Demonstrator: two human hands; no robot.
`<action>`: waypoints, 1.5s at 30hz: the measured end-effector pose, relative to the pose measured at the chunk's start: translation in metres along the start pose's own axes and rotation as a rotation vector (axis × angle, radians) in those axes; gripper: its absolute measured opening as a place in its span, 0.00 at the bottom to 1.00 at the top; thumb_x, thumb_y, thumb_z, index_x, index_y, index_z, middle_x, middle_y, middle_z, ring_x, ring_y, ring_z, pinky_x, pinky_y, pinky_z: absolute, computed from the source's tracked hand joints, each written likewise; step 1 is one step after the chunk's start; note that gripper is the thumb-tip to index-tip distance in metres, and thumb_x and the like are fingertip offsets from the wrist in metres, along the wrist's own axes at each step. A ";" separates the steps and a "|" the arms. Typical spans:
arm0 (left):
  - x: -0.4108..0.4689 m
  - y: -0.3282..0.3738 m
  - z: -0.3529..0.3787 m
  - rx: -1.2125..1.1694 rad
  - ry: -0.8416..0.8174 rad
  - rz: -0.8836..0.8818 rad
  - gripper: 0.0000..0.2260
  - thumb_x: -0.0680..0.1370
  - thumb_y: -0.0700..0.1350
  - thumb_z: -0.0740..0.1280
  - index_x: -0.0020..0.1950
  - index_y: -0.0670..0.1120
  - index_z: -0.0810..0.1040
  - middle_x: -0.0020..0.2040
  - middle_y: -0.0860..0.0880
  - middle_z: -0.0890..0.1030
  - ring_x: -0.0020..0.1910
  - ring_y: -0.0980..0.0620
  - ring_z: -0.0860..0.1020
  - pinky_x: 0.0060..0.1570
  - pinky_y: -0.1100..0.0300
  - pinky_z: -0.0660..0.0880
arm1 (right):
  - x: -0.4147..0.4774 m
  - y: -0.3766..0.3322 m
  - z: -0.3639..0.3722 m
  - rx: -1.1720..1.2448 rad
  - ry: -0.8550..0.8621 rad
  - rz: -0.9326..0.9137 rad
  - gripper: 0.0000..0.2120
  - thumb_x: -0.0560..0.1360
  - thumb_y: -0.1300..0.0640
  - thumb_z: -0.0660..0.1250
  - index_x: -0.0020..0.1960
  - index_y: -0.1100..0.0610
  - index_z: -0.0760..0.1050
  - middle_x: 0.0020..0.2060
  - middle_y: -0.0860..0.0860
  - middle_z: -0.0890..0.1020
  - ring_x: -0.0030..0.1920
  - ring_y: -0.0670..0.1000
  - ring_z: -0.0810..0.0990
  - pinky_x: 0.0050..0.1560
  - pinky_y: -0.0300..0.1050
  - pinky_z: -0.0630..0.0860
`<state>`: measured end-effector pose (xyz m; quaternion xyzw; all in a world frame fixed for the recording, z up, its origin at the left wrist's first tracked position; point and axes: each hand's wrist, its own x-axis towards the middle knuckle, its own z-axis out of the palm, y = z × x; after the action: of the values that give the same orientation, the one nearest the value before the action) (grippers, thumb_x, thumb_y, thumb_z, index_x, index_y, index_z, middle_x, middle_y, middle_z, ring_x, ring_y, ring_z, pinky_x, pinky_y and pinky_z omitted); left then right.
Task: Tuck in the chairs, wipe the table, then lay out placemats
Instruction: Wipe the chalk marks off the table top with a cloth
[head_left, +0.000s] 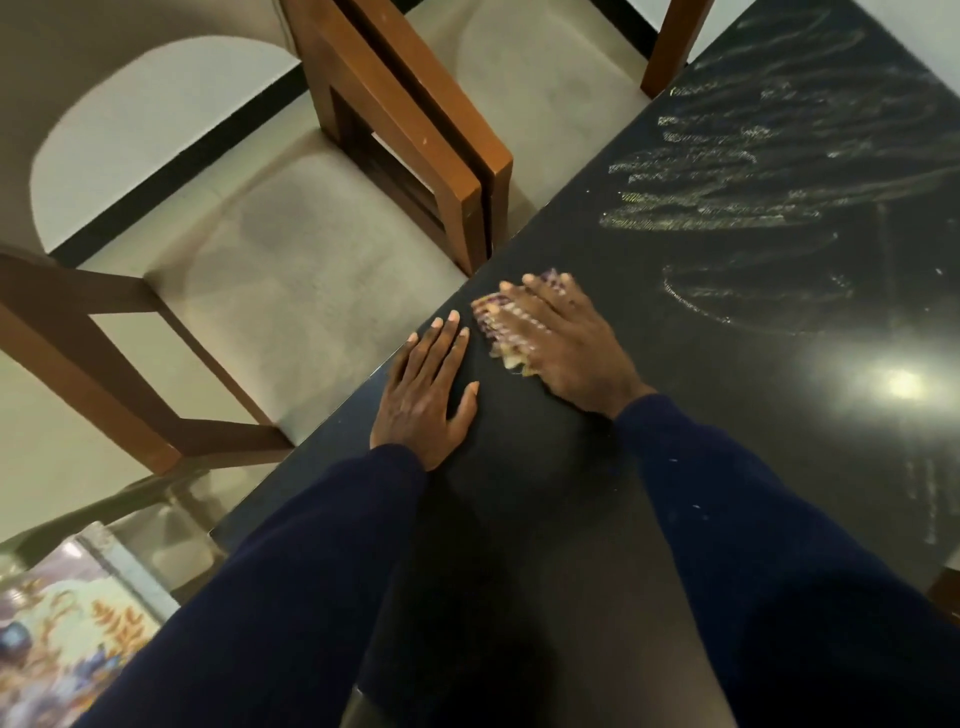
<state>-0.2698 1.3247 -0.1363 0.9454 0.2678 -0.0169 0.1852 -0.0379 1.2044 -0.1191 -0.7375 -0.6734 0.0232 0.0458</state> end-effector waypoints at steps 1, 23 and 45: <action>0.000 0.001 0.000 -0.002 0.002 0.013 0.32 0.87 0.59 0.53 0.88 0.48 0.50 0.88 0.48 0.49 0.87 0.51 0.46 0.85 0.50 0.43 | -0.009 0.012 -0.003 -0.004 0.024 0.037 0.31 0.84 0.55 0.64 0.85 0.54 0.61 0.85 0.55 0.59 0.86 0.59 0.56 0.84 0.66 0.51; 0.001 0.000 0.003 0.057 -0.024 0.022 0.31 0.87 0.59 0.47 0.87 0.46 0.51 0.88 0.47 0.49 0.87 0.47 0.46 0.85 0.47 0.43 | -0.066 -0.036 0.000 0.009 0.159 0.988 0.33 0.80 0.57 0.59 0.85 0.53 0.61 0.85 0.54 0.61 0.85 0.60 0.56 0.83 0.68 0.51; -0.116 -0.078 -0.003 0.127 -0.122 0.167 0.31 0.88 0.59 0.42 0.87 0.44 0.45 0.88 0.45 0.44 0.87 0.47 0.43 0.85 0.44 0.49 | 0.024 -0.149 0.023 0.092 0.130 0.591 0.38 0.77 0.61 0.70 0.85 0.52 0.61 0.85 0.54 0.60 0.85 0.60 0.55 0.83 0.69 0.52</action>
<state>-0.4092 1.3289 -0.1449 0.9714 0.1748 -0.0758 0.1415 -0.1856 1.2421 -0.1270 -0.8986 -0.4234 0.0186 0.1134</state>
